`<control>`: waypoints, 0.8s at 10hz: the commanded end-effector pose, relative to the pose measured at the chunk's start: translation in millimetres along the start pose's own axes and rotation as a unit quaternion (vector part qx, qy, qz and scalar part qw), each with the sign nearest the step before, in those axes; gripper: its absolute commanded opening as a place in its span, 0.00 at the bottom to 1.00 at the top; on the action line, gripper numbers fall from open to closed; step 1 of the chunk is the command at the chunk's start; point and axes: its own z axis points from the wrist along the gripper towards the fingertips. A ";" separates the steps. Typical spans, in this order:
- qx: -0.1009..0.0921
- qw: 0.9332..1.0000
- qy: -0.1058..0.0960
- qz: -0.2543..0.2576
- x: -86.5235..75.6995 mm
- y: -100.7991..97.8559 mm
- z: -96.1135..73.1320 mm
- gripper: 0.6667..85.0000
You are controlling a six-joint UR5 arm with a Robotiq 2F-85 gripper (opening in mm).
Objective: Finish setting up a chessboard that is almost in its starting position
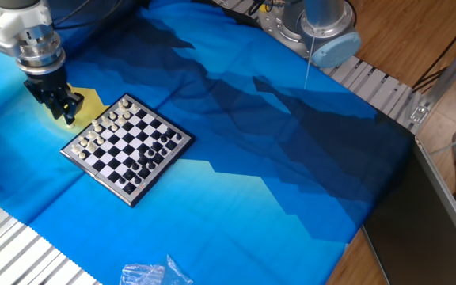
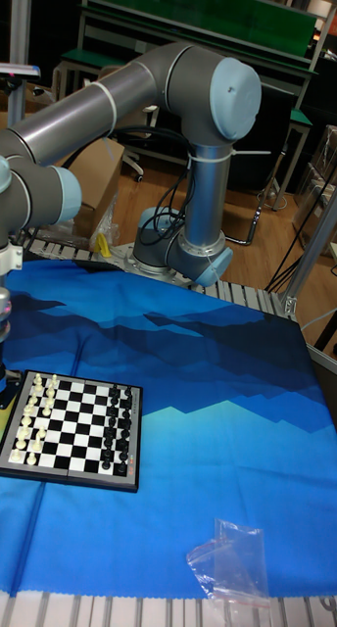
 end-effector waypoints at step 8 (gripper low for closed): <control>-0.003 1.000 0.003 0.011 8.7 4.4 1.0 0.38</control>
